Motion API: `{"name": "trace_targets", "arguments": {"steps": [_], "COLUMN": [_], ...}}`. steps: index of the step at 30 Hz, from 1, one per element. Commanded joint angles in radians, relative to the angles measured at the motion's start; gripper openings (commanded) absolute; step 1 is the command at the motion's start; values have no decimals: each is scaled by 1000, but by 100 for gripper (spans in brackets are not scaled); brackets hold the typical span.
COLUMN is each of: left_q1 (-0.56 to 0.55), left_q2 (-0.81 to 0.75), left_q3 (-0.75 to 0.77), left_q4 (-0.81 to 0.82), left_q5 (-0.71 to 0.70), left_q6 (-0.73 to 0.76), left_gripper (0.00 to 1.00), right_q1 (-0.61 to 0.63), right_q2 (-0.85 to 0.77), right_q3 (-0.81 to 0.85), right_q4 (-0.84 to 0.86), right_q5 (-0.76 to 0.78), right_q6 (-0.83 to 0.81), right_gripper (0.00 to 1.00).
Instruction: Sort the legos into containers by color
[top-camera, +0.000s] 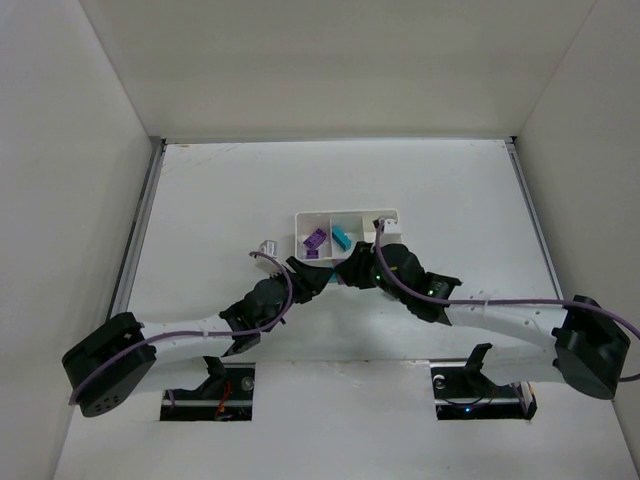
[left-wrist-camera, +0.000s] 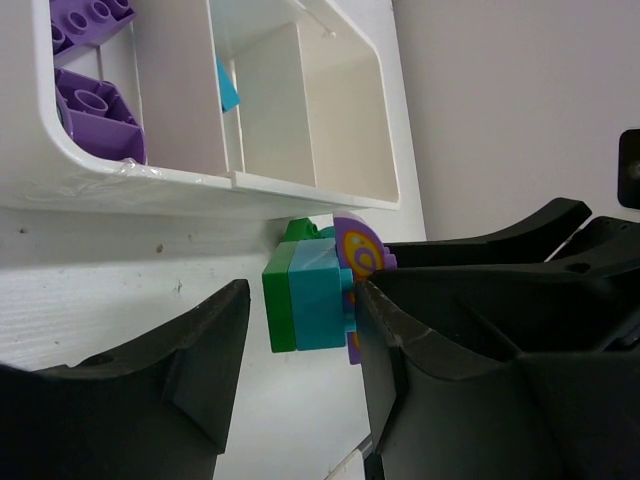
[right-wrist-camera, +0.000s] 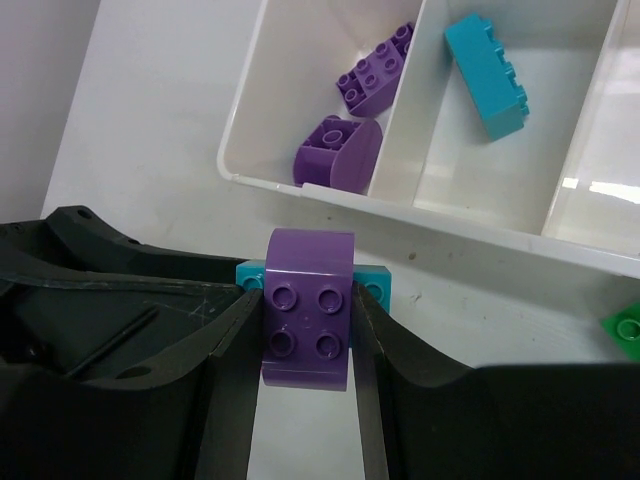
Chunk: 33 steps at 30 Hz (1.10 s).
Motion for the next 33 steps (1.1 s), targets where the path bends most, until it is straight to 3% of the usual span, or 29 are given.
{"name": "trace_targets", "arguments": {"steps": [1, 14, 20, 25, 33], "left_q1": [1, -1, -16, -18, 2], "left_q2": [13, 55, 100, 105, 5], "left_q3": [18, 25, 24, 24, -24], "left_q4": [66, 116, 190, 216, 139], "left_q5": [12, 15, 15, 27, 31], "left_q6": [0, -10, -42, -45, -36], "left_gripper": [43, 42, 34, 20, 17], "right_q1": [0, 2, -14, -14, -61], "right_q2": [-37, -23, -32, -41, -95], "right_q3": [-2, -3, -8, -9, -11], "right_q4": [72, 115, 132, 128, 108], "right_q5": [-14, -52, -95, -86, -95], "right_q6": [14, 28, 53, 50, 34], "right_gripper": [26, 26, 25, 25, 26]}}
